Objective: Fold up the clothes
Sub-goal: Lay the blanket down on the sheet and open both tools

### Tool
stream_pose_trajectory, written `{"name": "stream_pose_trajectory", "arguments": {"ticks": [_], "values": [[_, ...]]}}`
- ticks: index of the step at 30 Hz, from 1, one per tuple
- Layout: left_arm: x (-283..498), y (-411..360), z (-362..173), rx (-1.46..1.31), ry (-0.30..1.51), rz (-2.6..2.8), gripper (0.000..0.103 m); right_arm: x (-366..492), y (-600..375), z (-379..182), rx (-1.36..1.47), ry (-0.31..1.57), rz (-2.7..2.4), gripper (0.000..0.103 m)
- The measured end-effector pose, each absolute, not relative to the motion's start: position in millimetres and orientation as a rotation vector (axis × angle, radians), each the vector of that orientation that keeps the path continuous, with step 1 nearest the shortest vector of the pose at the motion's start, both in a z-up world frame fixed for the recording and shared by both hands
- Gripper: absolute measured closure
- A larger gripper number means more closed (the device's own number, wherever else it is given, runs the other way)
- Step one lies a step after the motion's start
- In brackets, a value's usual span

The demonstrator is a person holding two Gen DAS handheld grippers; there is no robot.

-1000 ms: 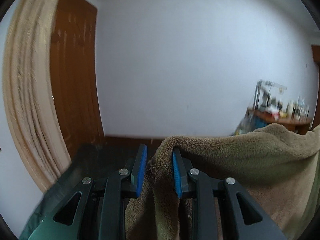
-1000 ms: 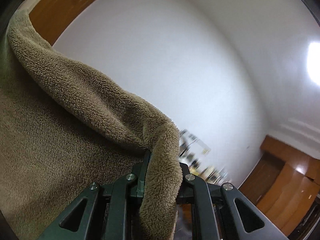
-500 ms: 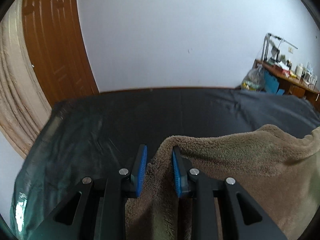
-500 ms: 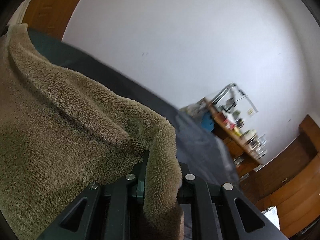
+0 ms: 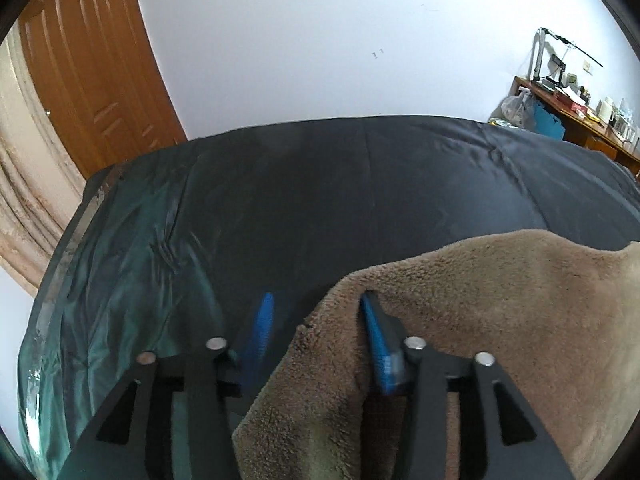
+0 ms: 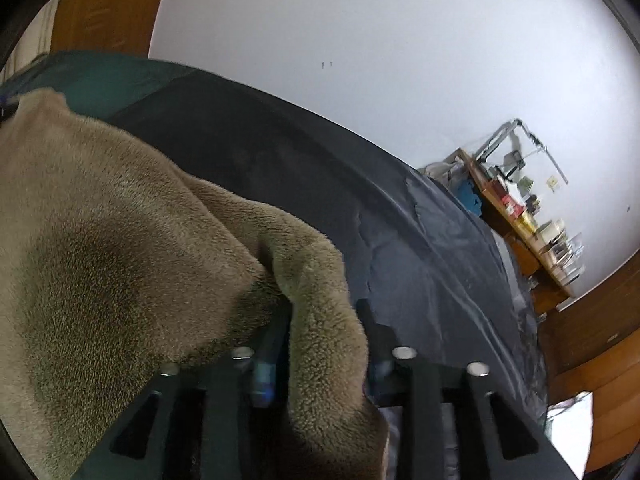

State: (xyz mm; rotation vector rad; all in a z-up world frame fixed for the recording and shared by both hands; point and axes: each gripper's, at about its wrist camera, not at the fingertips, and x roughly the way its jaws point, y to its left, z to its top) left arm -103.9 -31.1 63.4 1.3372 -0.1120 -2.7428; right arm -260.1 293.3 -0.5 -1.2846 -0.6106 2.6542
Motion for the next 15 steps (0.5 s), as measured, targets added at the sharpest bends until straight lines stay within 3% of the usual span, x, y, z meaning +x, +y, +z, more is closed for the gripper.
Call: {"name": "stream_pose_trajectory", "arguments": {"ticks": [7,15], "values": [[-99,-31,70,1.332,-0.107,-2.76,0.044,-209,299,29,-1.316,-0.274,2.755,0.044],[-84,-26,94,1.273,-0.163,-2.831,0.038,-190,298,69,-1.247,-0.19,2.846,0.044]]}}
